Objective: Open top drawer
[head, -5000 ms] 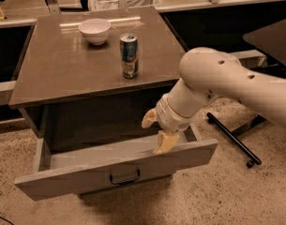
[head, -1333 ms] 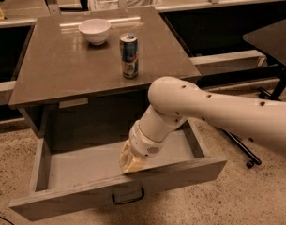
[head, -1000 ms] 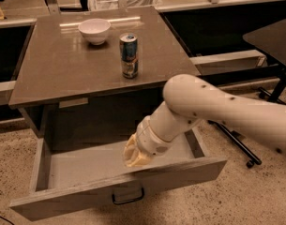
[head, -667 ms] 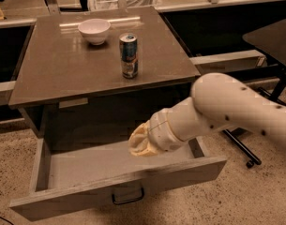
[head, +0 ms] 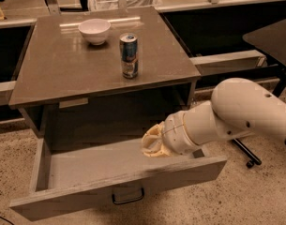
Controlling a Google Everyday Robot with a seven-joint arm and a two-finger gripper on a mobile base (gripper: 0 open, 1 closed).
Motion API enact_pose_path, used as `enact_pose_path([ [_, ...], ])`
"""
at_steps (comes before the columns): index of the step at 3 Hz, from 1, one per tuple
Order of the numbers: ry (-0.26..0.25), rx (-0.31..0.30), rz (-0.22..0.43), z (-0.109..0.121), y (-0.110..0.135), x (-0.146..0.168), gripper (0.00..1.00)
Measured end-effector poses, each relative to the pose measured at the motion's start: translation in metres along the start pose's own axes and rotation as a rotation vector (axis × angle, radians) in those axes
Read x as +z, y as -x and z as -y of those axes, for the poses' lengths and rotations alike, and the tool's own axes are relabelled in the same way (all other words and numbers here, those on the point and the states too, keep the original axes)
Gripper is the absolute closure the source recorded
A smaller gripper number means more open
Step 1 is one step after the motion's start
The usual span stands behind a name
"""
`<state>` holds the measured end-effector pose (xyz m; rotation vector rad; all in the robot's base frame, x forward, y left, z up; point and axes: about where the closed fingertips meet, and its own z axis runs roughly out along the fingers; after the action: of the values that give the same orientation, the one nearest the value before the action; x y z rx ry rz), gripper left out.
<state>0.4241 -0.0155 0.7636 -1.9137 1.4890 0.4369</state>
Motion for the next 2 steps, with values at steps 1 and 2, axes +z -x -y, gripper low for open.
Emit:
enact_pose_path([
  [1,0.000,0.000,0.000,0.0000,0.0000,0.0000,0.37],
  [2,0.000,0.000,0.000,0.0000,0.0000,0.0000,0.13],
])
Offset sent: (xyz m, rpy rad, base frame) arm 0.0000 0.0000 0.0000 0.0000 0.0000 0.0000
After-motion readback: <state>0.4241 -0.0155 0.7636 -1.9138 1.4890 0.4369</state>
